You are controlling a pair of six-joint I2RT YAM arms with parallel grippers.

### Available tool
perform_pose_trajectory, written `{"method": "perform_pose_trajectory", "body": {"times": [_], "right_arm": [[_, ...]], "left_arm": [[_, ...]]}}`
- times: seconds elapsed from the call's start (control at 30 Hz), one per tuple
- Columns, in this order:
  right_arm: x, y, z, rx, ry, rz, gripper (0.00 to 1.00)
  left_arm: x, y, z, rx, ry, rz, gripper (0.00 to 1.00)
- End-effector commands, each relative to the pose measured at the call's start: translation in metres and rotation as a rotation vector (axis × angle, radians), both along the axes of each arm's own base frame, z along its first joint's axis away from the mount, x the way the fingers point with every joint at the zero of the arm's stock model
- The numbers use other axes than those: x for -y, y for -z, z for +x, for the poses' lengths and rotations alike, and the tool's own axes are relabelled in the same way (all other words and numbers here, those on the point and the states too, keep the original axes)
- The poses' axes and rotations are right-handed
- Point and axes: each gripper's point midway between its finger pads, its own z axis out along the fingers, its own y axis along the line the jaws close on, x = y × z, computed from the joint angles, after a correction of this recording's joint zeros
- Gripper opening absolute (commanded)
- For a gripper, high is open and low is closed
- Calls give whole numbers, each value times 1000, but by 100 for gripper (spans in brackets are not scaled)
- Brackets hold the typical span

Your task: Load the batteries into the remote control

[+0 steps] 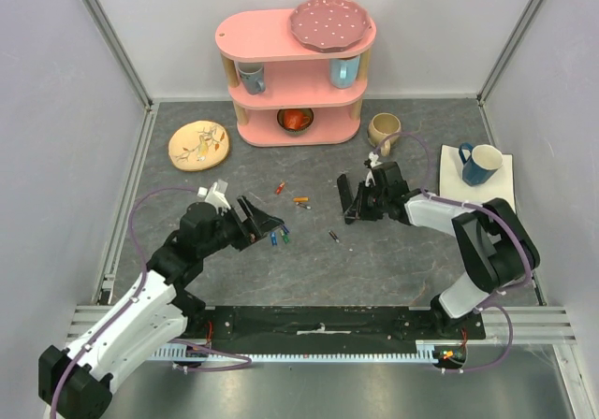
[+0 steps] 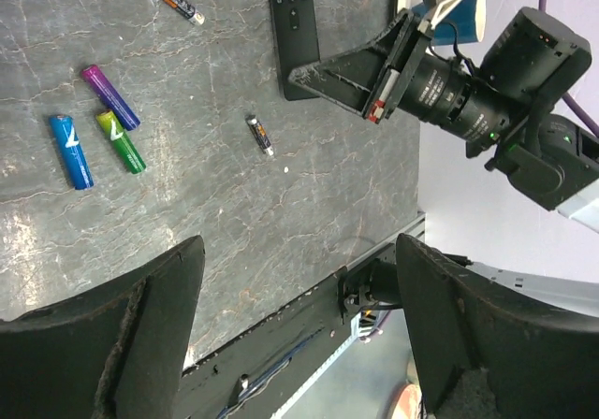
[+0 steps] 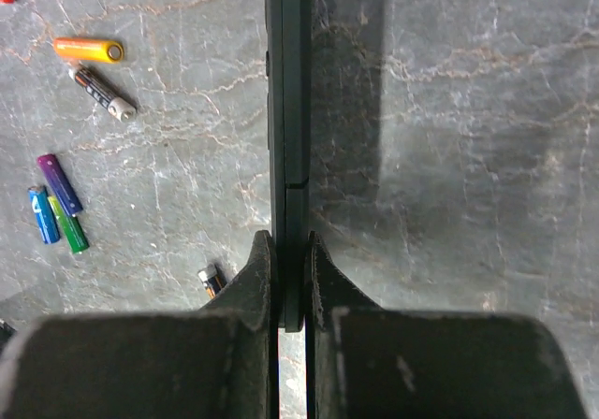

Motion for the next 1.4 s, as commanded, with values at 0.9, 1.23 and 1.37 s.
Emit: {"method": "perform_pose_trajectory", "body": {"times": [0.9,1.23,1.37], "right_arm": [[64,5,-1,-26,95,-263,68],[48,-106,-13,401,71,-175,70],[45,-146,-38,637,102,-136,73]], "left_arm": [[2,18,-12,-17,78,51,87],[-22,28,-4,2,24,230,91],[-47,30,8,8,-82,356,94]]}}
